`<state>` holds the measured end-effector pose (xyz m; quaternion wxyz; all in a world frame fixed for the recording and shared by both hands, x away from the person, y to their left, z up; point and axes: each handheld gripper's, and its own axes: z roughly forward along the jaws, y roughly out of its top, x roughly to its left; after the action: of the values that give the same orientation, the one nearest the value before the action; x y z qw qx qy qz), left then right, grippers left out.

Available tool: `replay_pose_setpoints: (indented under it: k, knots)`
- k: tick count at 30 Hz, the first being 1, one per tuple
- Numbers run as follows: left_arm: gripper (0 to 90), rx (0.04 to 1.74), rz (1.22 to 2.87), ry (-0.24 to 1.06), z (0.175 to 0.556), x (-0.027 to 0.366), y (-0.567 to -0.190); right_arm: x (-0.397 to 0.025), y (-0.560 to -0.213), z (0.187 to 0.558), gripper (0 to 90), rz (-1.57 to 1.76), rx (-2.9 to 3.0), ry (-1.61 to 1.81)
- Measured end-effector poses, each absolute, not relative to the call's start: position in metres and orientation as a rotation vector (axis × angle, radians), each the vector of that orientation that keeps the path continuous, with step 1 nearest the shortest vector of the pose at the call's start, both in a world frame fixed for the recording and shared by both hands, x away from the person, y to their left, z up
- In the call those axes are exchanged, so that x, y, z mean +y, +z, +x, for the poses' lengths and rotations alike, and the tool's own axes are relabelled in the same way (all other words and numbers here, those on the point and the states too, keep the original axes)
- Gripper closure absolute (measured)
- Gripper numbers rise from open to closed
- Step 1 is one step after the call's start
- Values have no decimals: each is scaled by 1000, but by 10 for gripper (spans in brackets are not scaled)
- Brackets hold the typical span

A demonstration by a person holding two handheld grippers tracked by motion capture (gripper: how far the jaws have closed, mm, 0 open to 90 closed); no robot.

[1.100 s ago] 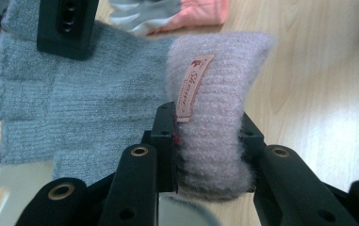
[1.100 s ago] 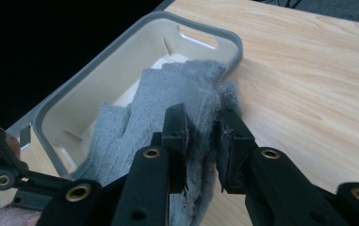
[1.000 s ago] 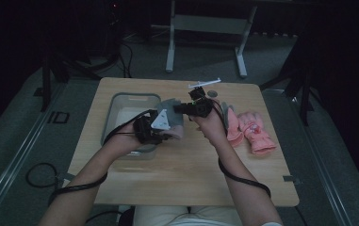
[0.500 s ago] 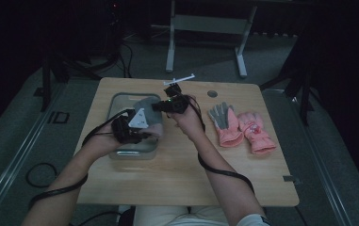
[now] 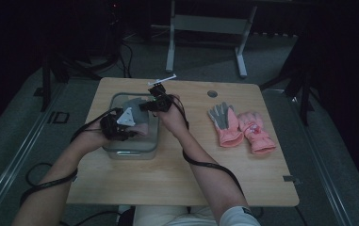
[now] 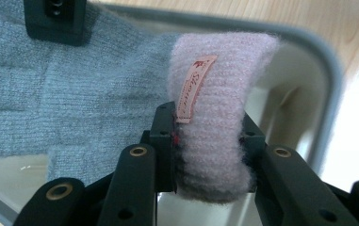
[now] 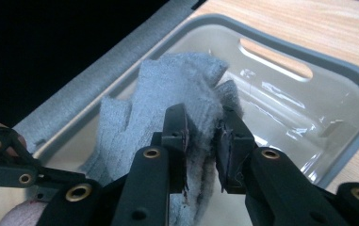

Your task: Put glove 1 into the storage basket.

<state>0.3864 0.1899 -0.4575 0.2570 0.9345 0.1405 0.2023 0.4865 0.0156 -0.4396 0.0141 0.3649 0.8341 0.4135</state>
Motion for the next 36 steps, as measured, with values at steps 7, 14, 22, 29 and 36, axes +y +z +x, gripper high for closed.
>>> replay_pose_setpoints:
  k: [7,14,22,29,36]
  knots:
    - [672,368,2616,483,401,192,-485,24,-468,497,757,1179,2638,1232]
    - [664,355,2695,462,412,183,-494,30,-483,504,751,1195,2648,1137]
    - [659,350,2748,419,426,177,-501,34,-485,507,702,1210,2650,1106]
    - [618,348,2774,399,428,174,-503,23,-476,506,638,1192,2624,1134]
    - [506,417,2734,385,423,180,-496,3,-465,495,608,1149,2616,1231]
